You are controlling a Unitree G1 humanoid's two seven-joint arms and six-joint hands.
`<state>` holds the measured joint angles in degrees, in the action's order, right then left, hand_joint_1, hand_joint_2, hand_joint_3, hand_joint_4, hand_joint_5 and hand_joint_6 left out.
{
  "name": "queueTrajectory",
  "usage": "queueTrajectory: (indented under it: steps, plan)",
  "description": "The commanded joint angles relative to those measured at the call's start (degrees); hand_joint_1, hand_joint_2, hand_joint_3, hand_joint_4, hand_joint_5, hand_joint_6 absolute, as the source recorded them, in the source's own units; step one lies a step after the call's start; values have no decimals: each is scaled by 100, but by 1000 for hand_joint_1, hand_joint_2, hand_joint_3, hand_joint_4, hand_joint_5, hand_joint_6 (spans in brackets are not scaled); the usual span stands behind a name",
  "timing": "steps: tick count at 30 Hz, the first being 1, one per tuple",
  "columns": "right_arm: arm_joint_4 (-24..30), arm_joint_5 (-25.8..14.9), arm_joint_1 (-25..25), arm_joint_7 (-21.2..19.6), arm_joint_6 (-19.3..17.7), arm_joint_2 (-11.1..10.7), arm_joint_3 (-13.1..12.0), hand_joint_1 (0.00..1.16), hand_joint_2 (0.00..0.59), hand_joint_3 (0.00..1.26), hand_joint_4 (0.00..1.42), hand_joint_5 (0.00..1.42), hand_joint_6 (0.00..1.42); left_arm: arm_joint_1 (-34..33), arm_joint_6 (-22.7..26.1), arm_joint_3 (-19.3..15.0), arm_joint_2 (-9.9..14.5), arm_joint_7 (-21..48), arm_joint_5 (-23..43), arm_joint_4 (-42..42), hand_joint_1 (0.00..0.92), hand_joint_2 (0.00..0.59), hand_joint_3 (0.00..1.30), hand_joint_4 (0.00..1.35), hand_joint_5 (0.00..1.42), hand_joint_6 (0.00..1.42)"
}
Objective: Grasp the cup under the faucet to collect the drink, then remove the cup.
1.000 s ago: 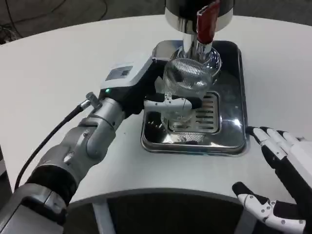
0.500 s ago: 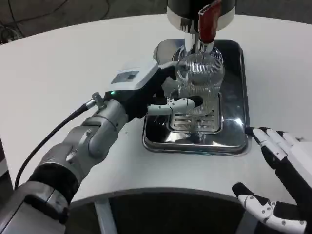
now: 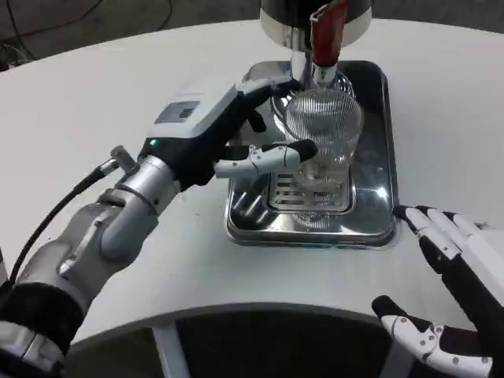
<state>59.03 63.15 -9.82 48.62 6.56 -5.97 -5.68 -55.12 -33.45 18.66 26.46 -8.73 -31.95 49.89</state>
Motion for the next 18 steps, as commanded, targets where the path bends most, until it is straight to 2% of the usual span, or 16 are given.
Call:
queueTrajectory:
  steps: [1,6,8,12,16,18]
  plan:
    - [97,-55,-11,1,10,14,29,326,406,25,0,0,0,561,-72,-286,461,308,179,-719,97,126,252,232,521,778]
    - [94,-46,40,47,102,-46,89,327,407,30,0,0,0,985,26,-675,734,514,427,-1407,95,121,258,232,515,771]
    - [61,-31,118,67,149,-72,124,327,407,32,0,0,0,1211,88,-937,851,575,613,-1766,85,116,270,232,512,750]
    - [32,-2,240,70,246,-127,175,327,407,33,0,0,0,1673,179,-1430,934,683,1015,-2436,72,115,298,257,512,746]
    - [8,-29,304,26,326,-172,177,328,407,34,0,0,0,2056,199,-1872,918,851,1522,-3012,61,134,350,303,442,545]
    - [-35,-33,326,2,354,-186,194,328,407,34,0,0,0,2200,192,-2132,854,1198,2235,-3274,46,138,376,329,416,425]
